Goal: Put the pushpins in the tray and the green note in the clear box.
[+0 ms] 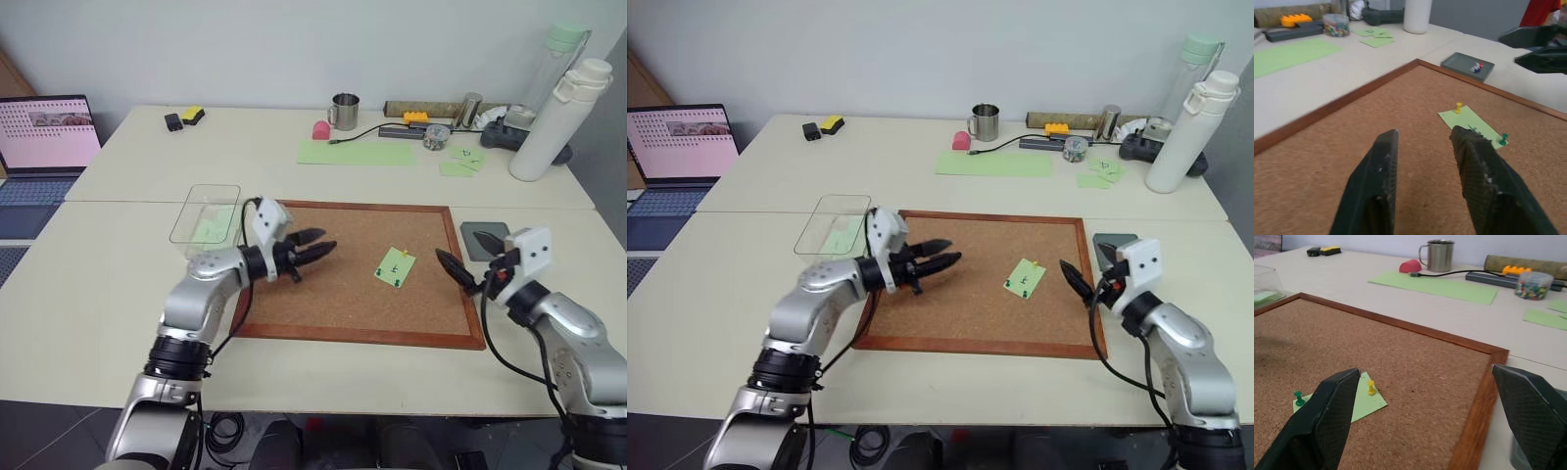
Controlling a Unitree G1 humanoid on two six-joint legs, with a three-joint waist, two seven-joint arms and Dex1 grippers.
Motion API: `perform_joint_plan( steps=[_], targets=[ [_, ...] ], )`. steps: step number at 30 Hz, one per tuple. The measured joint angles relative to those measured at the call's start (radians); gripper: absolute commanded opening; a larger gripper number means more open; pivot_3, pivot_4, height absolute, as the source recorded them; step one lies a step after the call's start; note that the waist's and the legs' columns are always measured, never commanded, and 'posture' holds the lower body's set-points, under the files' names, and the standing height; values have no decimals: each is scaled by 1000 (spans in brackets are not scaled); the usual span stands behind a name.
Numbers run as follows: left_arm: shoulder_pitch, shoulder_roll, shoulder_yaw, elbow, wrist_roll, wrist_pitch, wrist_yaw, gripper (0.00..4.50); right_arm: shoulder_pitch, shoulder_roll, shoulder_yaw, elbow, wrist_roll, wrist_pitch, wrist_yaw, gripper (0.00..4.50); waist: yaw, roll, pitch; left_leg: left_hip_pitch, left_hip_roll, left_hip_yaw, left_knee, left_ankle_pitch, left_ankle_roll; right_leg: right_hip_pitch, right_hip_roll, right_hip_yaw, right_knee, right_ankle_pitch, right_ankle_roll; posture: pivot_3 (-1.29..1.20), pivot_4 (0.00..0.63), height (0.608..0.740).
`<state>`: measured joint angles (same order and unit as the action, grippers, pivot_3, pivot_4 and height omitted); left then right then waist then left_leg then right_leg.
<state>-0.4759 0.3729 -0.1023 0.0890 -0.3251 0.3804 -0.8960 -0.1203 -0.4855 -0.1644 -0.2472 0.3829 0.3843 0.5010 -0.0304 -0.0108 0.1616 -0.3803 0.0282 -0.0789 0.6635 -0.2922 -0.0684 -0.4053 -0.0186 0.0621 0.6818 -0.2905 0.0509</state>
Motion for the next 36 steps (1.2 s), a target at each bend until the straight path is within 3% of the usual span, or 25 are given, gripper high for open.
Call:
perform_joint_plan(
  steps=[5, 12, 30, 36],
  targets=[
    [11, -9, -29, 40, 39, -24, 10, 13, -65, 36, 44, 72, -22, 8, -10, 4500, -1, 0, 0, 0, 0, 0, 0, 0, 0, 0, 0, 0, 0, 0, 0, 0, 150, 740],
    [12, -4, -47, 41, 54, -24, -3, 13, -112, 81, 129, 169, -80, 2, -3, 4500, -1, 0, 0, 0, 0, 0, 0, 0, 0, 0, 0, 0, 0, 0, 0, 0, 150, 740],
    [13, 16, -109, 121, 171, -134, -13, 13, -262, 144, 178, 329, -97, 1, 25, 4500, 1, 1, -1, 1, 0, 0, 0, 0, 0, 1, 0, 0, 0, 0, 0, 0, 150, 740],
    [12, 17, -108, 120, 172, -131, -16, 0, -279, 153, 188, 389, -124, -5, 29, 3214, 0, 1, -1, 1, 0, 0, 0, 0, 0, 1, 0, 0, 0, 0, 0, 0, 150, 740]
  ],
)
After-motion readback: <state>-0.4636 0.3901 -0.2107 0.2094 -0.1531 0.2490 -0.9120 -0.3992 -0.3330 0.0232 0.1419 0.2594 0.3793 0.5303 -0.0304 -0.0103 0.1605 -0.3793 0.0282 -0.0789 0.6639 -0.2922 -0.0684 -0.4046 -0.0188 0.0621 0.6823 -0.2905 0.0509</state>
